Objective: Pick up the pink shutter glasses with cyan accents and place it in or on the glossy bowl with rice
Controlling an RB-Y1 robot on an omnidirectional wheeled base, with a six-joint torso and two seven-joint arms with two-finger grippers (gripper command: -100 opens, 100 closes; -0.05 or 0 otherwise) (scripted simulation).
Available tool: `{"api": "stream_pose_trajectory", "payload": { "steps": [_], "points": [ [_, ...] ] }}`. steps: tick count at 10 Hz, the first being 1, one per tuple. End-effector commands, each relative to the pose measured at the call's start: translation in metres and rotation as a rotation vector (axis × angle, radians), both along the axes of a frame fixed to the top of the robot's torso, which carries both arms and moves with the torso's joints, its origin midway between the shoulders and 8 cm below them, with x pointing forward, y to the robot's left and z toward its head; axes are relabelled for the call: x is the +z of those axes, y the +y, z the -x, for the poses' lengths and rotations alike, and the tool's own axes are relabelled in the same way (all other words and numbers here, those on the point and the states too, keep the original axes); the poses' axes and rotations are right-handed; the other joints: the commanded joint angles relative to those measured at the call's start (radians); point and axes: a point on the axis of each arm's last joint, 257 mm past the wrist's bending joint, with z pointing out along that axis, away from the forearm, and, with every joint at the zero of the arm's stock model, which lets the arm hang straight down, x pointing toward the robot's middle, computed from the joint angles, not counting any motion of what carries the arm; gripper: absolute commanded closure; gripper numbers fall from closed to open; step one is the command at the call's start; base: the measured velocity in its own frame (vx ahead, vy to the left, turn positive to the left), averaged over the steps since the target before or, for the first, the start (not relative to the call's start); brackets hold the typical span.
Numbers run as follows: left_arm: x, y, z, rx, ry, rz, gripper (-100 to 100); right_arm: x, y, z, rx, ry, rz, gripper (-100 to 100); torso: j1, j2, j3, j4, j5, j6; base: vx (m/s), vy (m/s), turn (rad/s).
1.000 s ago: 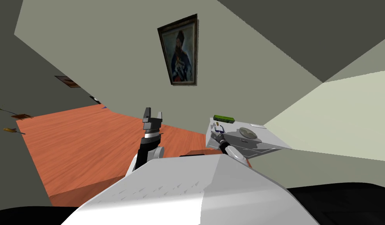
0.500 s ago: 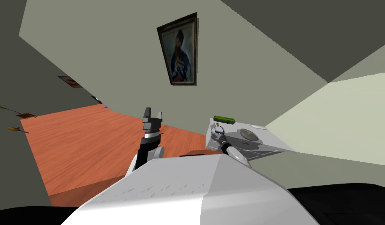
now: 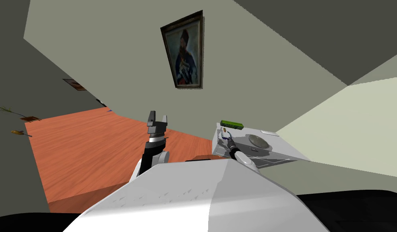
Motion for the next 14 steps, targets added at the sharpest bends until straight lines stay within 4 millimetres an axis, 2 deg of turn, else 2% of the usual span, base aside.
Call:
{"api": "stream_pose_trajectory", "payload": {
  "steps": [1,2,3,5,6,10,11,12,13,14],
  "points": [
    [0.0,0.0,0.0,0.0,0.0,0.0,0,0.0,0.0,0.0,0.0,0.0,0.0,-100,0.0,0.0,0.0,0.0,0.0,0.0,0.032,-0.017,0.009],
    [0.0,0.0,0.0,0.0,0.0,0.0,0,0.0002,-0.0009,-0.0002,0.001,0.001,0.006,0,0.001,0.002,0.001,0.0,0.0,0.0,0.006,-0.003,0.0],
    [0.0,0.0,0.0,0.0,0.0,0.0,0,-0.0045,0.0013,-0.0029,-0.03,-0.001,0.006,-100,0.002,0.003,0.002,0.001,0.0,0.0,-0.004,-0.062,0.206],
    [0.0,0.0,0.0,0.0,0.0,0.0,0,-0.0051,0.0023,-0.0032,-0.03,-0.001,0.004,-100,-0.005,0.005,0.003,0.001,-0.001,0.0,-0.008,-0.09,0.128],
    [0.0,0.0,0.0,0.0,0.0,0.0,0,-0.0051,0.002,-0.0034,-0.033,-0.002,0.006,100,-0.002,0.005,0.003,0.001,-0.001,0.0,0.0,-0.01,-0.005],
    [0.0,0.0,0.0,0.0,0.0,0.0,0,-0.0021,0.0008,-0.0059,-0.032,-0.007,0.009,100,-0.001,0.002,0.0,-0.002,-0.003,0.0,0.001,-0.002,0.001],
    [0.0,0.0,0.0,0.0,0.0,0.0,0,-0.002,0.0007,-0.0058,-0.033,-0.007,0.009,0,-0.001,0.002,0.0,-0.002,-0.003,0.0,0.0,0.0,0.0],
    [0.0,0.0,0.0,0.0,0.0,0.0,0,-0.0021,0.0002,-0.0016,-0.015,0.0,0.006,100,-0.001,0.002,0.0,-0.002,-0.003,0.0,0.001,0.055,-0.19],
    [0.0,0.0,0.0,0.0,0.0,0.0,0,-0.001,0.0001,-0.005,-0.023,-0.006,0.009,100,0.002,0.003,0.0,-0.003,-0.003,0.002,-0.001,0.039,-0.065],
    [0.0,0.0,0.0,0.0,0.0,0.0,0,-0.0014,-0.0003,-0.0043,-0.021,-0.004,0.009,0,0.001,0.003,0.0,-0.002,-0.003,0.001,-0.002,0.006,0.007]
  ]
}}
